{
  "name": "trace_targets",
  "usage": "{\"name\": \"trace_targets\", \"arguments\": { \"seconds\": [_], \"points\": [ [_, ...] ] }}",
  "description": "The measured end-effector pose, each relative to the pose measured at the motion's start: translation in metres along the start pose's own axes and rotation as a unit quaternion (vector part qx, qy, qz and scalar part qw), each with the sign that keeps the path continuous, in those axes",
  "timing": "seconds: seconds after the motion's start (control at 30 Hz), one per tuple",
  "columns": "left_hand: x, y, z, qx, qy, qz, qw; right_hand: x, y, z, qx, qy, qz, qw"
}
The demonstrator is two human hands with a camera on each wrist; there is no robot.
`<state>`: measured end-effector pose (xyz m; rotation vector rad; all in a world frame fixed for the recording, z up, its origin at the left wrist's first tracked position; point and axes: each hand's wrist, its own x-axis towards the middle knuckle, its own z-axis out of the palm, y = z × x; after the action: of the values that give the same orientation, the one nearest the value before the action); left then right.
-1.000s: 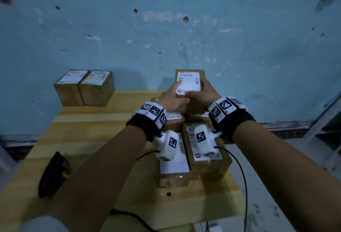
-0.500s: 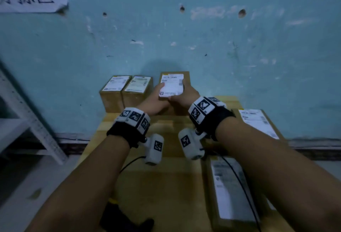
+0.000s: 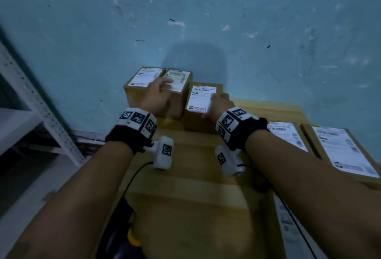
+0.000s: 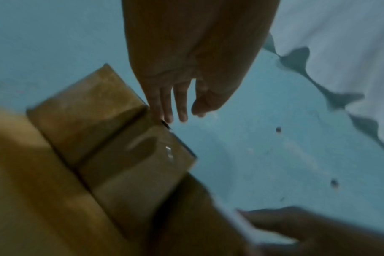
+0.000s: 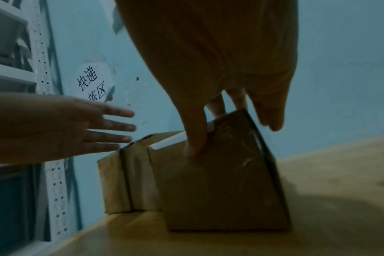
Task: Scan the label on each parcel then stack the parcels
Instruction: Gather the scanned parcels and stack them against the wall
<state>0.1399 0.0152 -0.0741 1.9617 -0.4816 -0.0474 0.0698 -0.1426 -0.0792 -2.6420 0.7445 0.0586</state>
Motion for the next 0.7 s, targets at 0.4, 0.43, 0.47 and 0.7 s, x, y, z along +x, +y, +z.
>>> {"name": "trace_targets", "arguments": {
  "seconds": [0.4, 0.43, 0.47, 0.7],
  "points": [
    [0.036, -0.063, -0.054, 0.041, 0.049, -0.063, 0.996, 0.039, -0.012, 0.005, -0.066, 0.012, -0.036, 0.997],
    [0.034, -0.062, -0.052, 0.04, 0.057, -0.062, 0.996, 0.041, -0.012, 0.007, -0.065, 0.015, -0.037, 0.997],
    [0.035, -0.065, -0.051, 0.034, 0.065, -0.054, 0.996, 0.042, -0.013, 0.007, -0.067, 0.014, -0.036, 0.997],
    [0.03, -0.06, -0.053, 0.04, 0.04, -0.049, 0.997, 0.037, -0.009, -0.004, -0.069, 0.013, -0.032, 0.997]
  ]
}}
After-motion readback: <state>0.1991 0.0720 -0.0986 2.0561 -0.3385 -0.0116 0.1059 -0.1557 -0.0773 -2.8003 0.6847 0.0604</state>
